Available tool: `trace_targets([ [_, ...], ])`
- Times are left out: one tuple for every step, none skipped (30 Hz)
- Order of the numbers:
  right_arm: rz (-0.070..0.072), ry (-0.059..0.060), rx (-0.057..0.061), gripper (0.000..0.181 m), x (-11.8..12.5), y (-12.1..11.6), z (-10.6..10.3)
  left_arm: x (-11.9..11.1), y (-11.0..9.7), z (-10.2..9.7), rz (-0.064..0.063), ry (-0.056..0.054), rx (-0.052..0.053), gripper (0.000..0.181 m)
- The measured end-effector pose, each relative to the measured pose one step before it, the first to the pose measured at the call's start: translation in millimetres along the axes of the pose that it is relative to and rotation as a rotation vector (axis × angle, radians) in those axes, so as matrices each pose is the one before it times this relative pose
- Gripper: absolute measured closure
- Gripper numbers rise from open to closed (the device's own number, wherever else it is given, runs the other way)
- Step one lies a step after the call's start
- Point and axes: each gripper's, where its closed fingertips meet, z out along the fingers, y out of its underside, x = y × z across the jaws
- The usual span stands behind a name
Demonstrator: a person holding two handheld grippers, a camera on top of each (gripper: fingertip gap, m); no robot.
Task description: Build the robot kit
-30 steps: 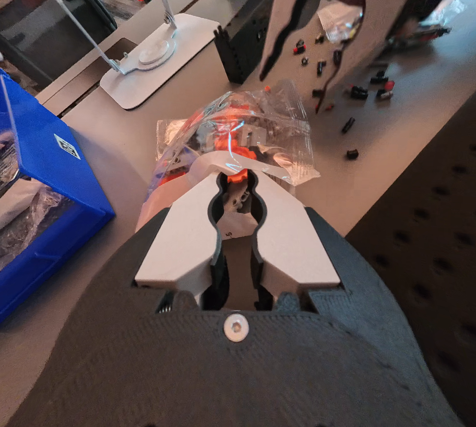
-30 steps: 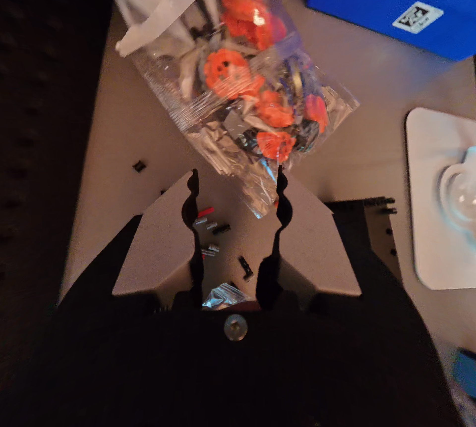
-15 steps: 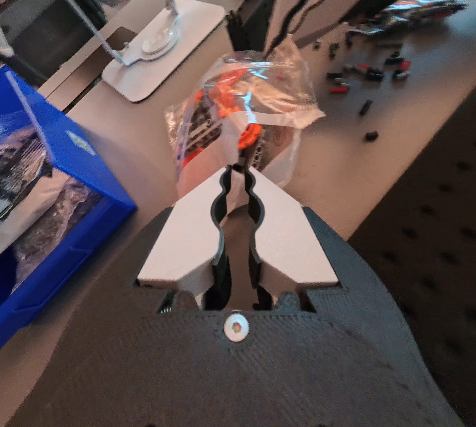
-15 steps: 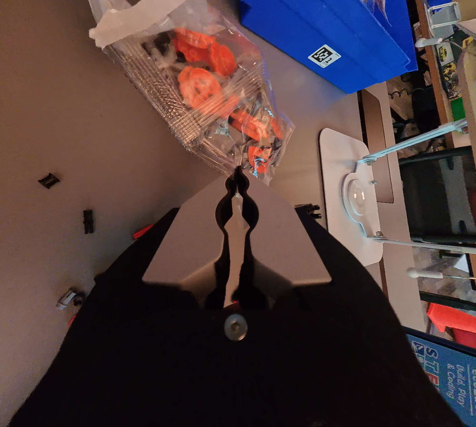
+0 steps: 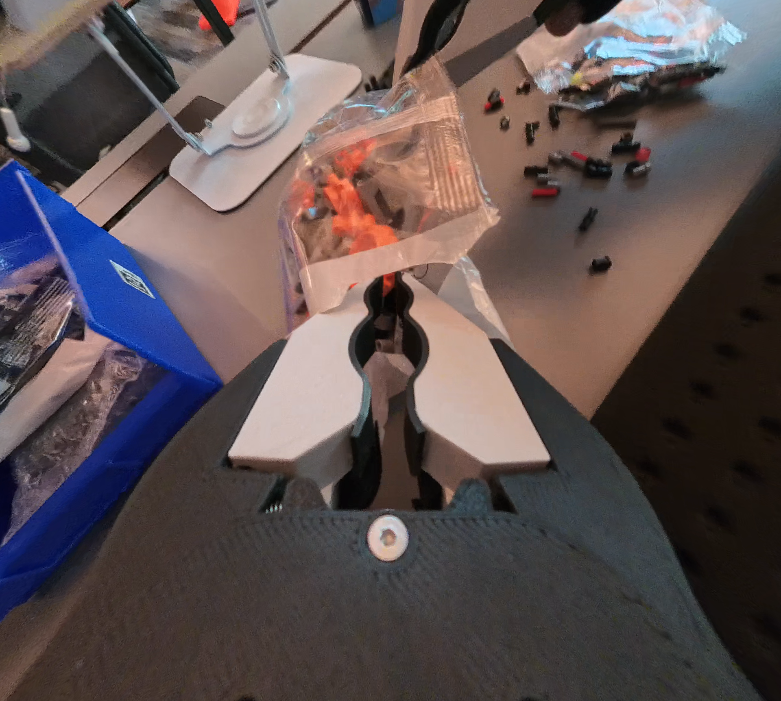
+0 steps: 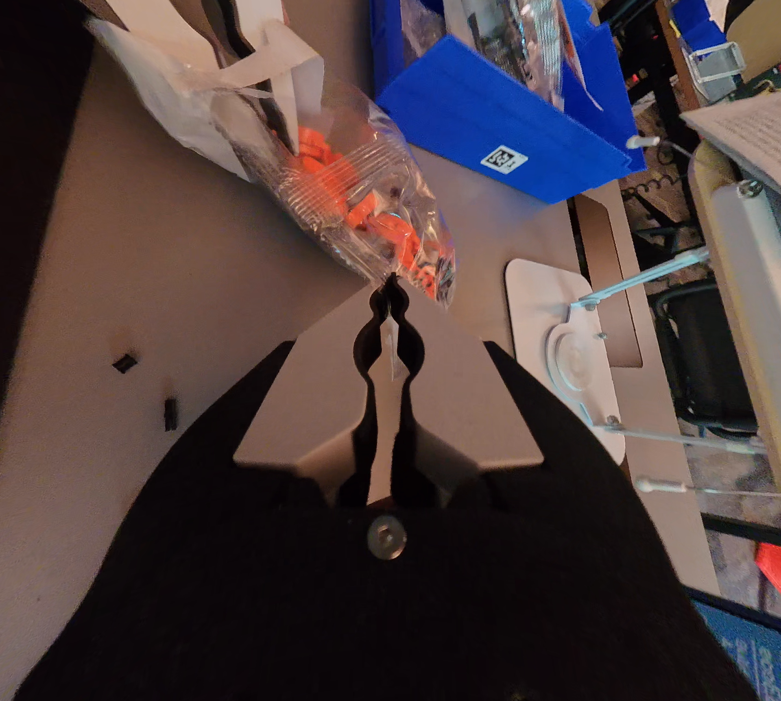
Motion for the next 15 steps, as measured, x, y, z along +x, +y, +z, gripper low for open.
trace_targets([
  [0.0003, -0.0108, 0.0047, 0.181, 4.36, -5.10, -1.61, -4.45, -3.22, -2.02, -0.0205, 0.0024, 0.0120, 0.180],
  [0.0043, -0.0159, -0.0019, 0.181, 4.59, -4.60, -1.60, -7.07, -2.91, -2.26, -0.0124, -0.0139, 0.0108, 0.180],
  [0.0123, -0.0238, -0.0080, 0.181, 4.10, -4.17, -1.40, -7.98, -2.37, -2.45, -0.0105, -0.0171, 0.0094, 0.180],
  [0.0135, -0.0249, -0.0130, 0.181, 4.07, -3.50, -1.33, -5.55, -1.76, -2.30, -0.0137, 0.0006, 0.0054, 0.180],
  [0.0078, -0.0246, -0.0175, 0.181, 3.80, -2.54, -0.89, -5.99, -1.50, -2.18, -0.0175, 0.0000, 0.0054, 0.180],
  [0.0011, -0.0217, -0.0180, 0.181, 3.60, -1.85, -0.67, -6.43, -0.74, -1.75, -0.0227, -0.0007, 0.0010, 0.179],
  [0.0007, -0.0189, -0.0158, 0.181, 3.37, -1.86, -0.06, -4.95, -0.97, -1.41, -0.0130, 0.0048, 0.0031, 0.178],
  [0.0071, -0.0284, -0.0171, 0.181, 1.48, -1.31, 0.52, -4.81, -0.39, -0.97, -0.0023, -0.0012, -0.0009, 0.178],
  [0.0086, -0.0406, -0.0193, 0.181, -0.87, -0.48, 1.24, -5.49, 2.06, 0.12, 0.0047, -0.0092, -0.0158, 0.178],
  [0.0025, -0.0257, -0.0147, 0.181, 0.72, -0.91, 1.50, -4.27, 3.23, 0.92, 0.0079, -0.0037, -0.0193, 0.178],
  [0.0057, -0.0093, -0.0105, 0.181, 2.82, -1.61, 1.19, -1.58, 2.55, 1.19, -0.0015, 0.0146, -0.0101, 0.178],
  [0.0148, -0.0215, -0.0085, 0.181, 1.12, -2.05, 1.16, -0.39, 3.73, 1.91, -0.0044, 0.0197, -0.0146, 0.179],
  [0.0145, -0.0206, 0.0011, 0.181, 0.96, -3.35, 0.81, 0.47, 4.55, 2.34, 0.0147, 0.0168, -0.0187, 0.179],
  [0.0171, -0.0031, 0.0047, 0.181, 3.94, -3.68, 0.55, 0.74, 2.24, 1.54, 0.0309, 0.0088, -0.0029, 0.180],
  [0.0184, -0.0031, 0.0007, 0.181, 3.89, -3.00, 0.26, 3.74, 0.76, 1.14, 0.0221, 0.0250, 0.0073, 0.180],
])
